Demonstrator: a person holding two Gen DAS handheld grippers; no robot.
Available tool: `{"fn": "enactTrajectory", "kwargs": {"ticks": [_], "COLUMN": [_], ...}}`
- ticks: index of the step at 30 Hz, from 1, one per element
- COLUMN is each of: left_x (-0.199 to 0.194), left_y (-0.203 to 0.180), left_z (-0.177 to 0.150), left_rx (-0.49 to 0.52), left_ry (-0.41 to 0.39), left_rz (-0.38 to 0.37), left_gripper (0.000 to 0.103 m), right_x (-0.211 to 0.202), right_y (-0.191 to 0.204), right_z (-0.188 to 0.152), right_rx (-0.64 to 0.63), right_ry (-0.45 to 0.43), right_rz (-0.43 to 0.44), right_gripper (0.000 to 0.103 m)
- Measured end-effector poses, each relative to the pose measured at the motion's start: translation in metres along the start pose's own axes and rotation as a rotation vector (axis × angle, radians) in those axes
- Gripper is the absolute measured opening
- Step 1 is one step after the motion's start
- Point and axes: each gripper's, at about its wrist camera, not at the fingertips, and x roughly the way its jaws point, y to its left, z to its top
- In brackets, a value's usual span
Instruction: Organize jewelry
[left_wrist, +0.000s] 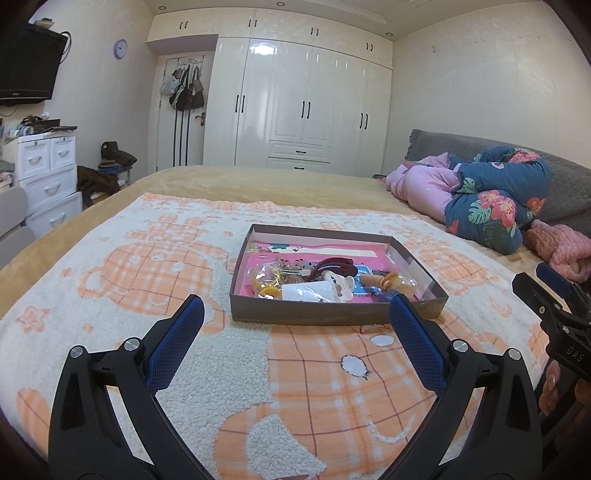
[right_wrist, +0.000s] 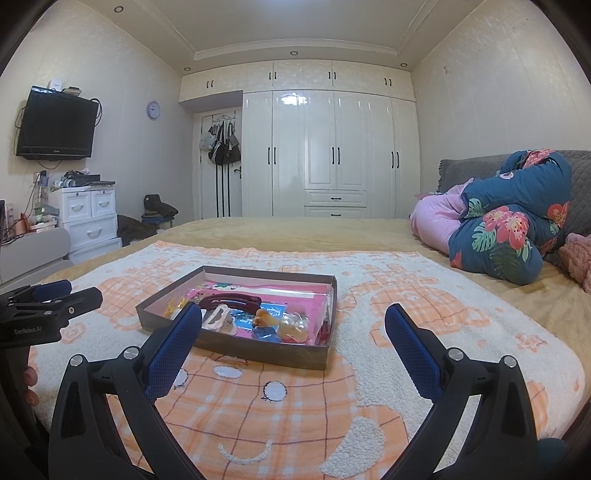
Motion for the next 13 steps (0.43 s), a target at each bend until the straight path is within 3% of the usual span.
{"fn": "enactTrajectory", "kwargs": {"ticks": [4,7,8,11,13], "left_x": [0.007,0.025,0.030,0.061,0.084], "left_y": [0.011,0.040,0.050,0.102,0.140], "left_z": [0.003,0.007,0.009,0.017,0.021], "left_rx": [-0.027,-0.083,-0.096,-0.160,-0.219], "left_ry": [0.013,0.067,0.079,0.154,0.216], "left_rz": [0.035,0.094,0.116,0.254,0.327], "left_gripper": [0.092,0.092,0.092,0.092,0.092], "right_x": [0.007,0.030,0.042,0.106,0.123], "right_y": [-0.008,-0.036,-0.049,-0.107,-0.122], "right_z": [0.000,0.000,0.000,0.001,0.000], "right_rx": [0.019,0.107,0.124,0.113,0.111], "right_ry": [0.015,0.086,0.116,0.299,0.350], "right_rz": [-0.021,-0.088,-0.131,-0.378,-0.416], "right_gripper": [0.097,0.097,0.097,0.097,0.097]}}
